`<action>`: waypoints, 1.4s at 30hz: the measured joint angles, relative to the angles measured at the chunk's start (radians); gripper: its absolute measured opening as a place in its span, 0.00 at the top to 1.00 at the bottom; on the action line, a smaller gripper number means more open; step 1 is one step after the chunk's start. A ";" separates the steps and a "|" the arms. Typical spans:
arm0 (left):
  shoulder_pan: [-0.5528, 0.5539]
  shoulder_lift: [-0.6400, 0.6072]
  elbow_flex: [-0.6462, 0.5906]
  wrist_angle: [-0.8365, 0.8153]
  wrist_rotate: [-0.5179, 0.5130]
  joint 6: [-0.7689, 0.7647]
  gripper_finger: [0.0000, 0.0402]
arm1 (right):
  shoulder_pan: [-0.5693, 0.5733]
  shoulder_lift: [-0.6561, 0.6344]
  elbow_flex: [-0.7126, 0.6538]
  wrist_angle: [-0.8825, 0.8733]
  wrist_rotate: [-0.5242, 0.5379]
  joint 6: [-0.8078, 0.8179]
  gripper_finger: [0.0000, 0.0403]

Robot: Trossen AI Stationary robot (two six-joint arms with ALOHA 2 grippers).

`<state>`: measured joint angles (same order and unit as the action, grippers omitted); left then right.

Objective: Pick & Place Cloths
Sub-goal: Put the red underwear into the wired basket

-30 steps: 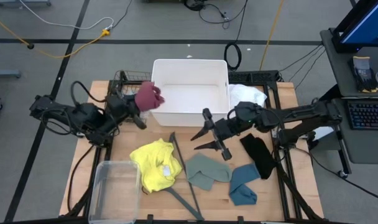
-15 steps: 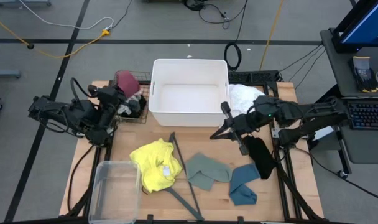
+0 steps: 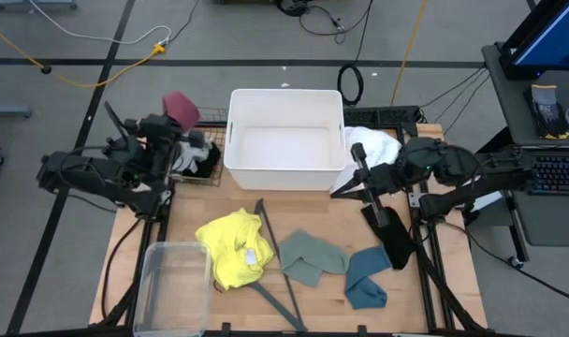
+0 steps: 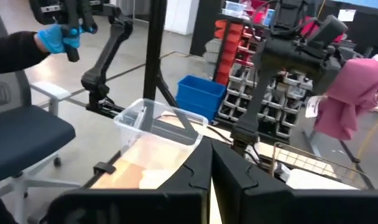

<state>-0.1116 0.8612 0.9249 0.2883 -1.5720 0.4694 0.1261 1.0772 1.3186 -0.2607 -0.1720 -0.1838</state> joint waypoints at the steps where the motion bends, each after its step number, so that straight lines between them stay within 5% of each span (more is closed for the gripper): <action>1: 0.011 0.000 0.000 -0.001 0.000 0.000 1.00 | 0.000 -0.004 0.000 -0.010 0.011 -0.006 1.00; 12: 0.079 0.000 0.000 -0.104 0.003 -0.125 1.00 | 0.000 -0.010 0.000 -0.023 0.015 -0.012 1.00; 20: 0.080 0.000 0.000 -0.401 0.016 -0.459 1.00 | 0.000 -0.010 0.000 -0.035 0.015 -0.009 1.00; 30: 0.248 0.003 0.000 -0.770 0.285 -0.903 1.00 | 0.000 -0.010 0.000 -0.038 0.015 -0.010 1.00; 42: 0.542 0.003 0.000 -0.886 0.650 -1.036 1.00 | 0.000 -0.009 0.000 -0.144 0.096 -0.012 1.00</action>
<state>0.4301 0.8646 0.9245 -0.5981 -0.9225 -0.5669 0.1261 1.0679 1.3186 -0.4044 -0.0757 -0.1960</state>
